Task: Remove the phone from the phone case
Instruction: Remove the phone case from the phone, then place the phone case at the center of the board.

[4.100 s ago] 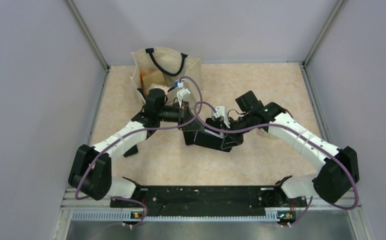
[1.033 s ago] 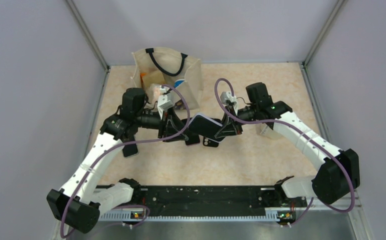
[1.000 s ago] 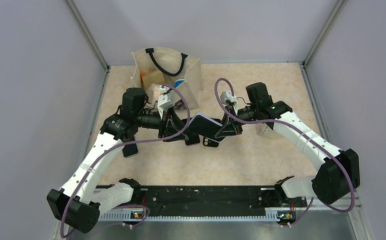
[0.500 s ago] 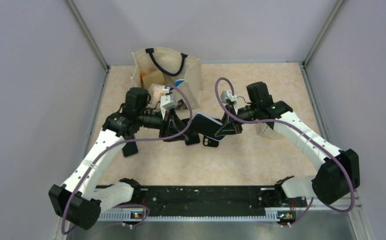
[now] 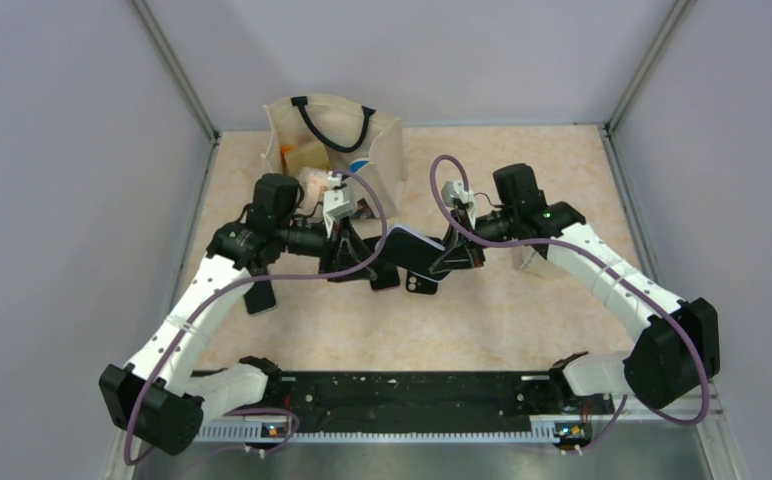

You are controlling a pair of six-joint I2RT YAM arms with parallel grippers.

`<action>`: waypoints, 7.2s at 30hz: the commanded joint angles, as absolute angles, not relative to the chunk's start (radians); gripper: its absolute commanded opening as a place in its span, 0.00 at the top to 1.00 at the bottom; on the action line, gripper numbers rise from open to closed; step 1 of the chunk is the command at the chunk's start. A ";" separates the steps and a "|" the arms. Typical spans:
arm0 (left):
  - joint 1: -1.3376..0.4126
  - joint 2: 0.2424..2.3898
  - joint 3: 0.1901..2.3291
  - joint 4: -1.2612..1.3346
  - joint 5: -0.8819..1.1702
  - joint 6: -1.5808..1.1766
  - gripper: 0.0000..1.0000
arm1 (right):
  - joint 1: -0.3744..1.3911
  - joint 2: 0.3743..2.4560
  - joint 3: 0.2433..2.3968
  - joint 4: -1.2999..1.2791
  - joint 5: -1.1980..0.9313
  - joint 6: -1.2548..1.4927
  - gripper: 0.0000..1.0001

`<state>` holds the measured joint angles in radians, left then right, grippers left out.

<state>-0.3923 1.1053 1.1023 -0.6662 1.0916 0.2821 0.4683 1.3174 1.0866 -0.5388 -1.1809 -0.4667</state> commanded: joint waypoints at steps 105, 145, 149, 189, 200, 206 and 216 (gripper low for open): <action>-0.716 1.314 1.167 -0.455 0.642 0.414 1.00 | 0.503 1.327 1.032 0.003 -1.030 -0.044 0.46; -0.720 1.249 1.104 -0.366 0.605 0.408 1.00 | 0.590 1.432 0.931 -0.045 -0.939 -0.169 1.00; -0.719 1.211 1.066 -0.377 0.610 0.442 1.00 | 0.546 1.404 0.905 -0.021 -0.881 -0.141 1.00; -0.719 1.096 1.069 -0.608 0.594 0.582 1.00 | 0.125 1.618 0.858 0.044 -0.621 0.191 0.39; -0.717 1.067 1.040 -0.586 0.560 0.569 1.00 | 0.147 1.560 0.904 -0.048 -0.527 0.096 0.19; -0.716 1.057 1.045 -0.550 0.485 0.543 1.00 | 0.170 1.475 0.885 -0.008 -0.630 0.071 0.19; -0.660 1.101 1.067 -0.542 0.501 0.549 1.00 | 0.315 1.145 0.775 -0.009 -1.002 -0.226 0.19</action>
<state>-0.6868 1.0927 1.0340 -0.6243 0.4774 0.5495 0.2623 1.2652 0.7998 0.0017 -0.8036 -0.0505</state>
